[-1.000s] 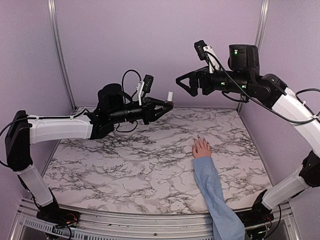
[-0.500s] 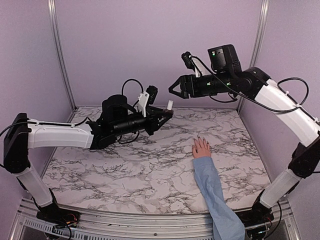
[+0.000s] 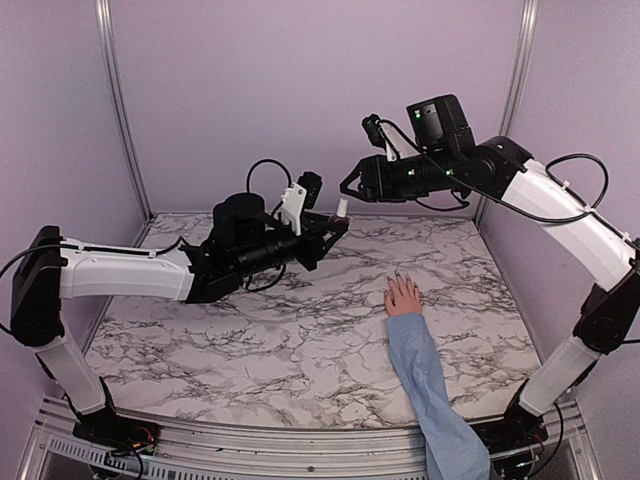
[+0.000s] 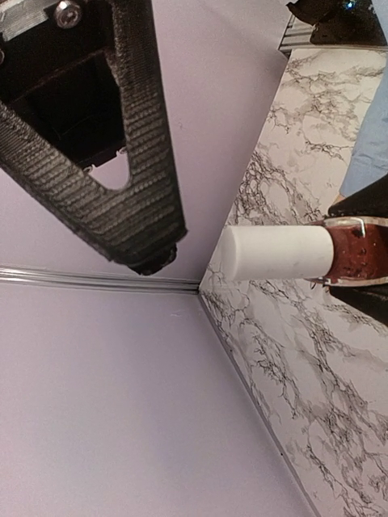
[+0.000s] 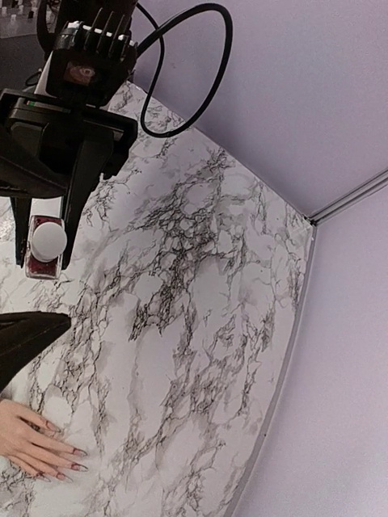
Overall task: Paint the nails
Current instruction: Unscrew the nail polish bottle.
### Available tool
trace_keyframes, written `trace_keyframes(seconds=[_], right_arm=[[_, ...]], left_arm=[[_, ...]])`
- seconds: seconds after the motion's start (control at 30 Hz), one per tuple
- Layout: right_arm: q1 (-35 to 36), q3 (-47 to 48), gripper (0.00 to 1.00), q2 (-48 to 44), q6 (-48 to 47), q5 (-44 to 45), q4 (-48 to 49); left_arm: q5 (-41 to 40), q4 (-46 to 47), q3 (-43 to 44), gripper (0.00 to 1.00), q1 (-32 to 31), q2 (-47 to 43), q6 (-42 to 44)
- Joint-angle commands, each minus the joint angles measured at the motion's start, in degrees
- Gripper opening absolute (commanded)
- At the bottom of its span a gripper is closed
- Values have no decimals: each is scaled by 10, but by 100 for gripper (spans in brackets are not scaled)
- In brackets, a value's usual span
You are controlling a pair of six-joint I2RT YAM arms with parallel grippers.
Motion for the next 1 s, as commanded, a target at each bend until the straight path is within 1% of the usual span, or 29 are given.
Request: trace_keyframes(seconds=[0.0, 0.17, 0.3, 0.37, 0.63, 0.8, 0.93, 0.97], right_arm=[[7, 2, 46, 12, 12, 5, 6], [13, 3, 44, 21, 21, 29, -4], [16, -7, 37, 22, 36, 50, 13], [16, -5, 36, 28, 39, 56, 10], [19, -9, 26, 36, 42, 41, 29], [20, 2, 16, 44, 43, 31, 31], [19, 8, 2, 46, 30, 15, 38], [18, 7, 0, 44, 24, 5, 44]], left_arm=[[-26, 14, 24, 0, -3, 11, 9], [-40, 14, 36, 0, -4, 21, 7], [-40, 14, 39, 0, -6, 24, 6], [-41, 14, 38, 0, -6, 24, 6], [-46, 12, 39, 0, -6, 26, 11], [-47, 9, 41, 0, -6, 25, 13], [-45, 9, 41, 0, -5, 19, 11], [-39, 9, 41, 0, -2, 18, 6]])
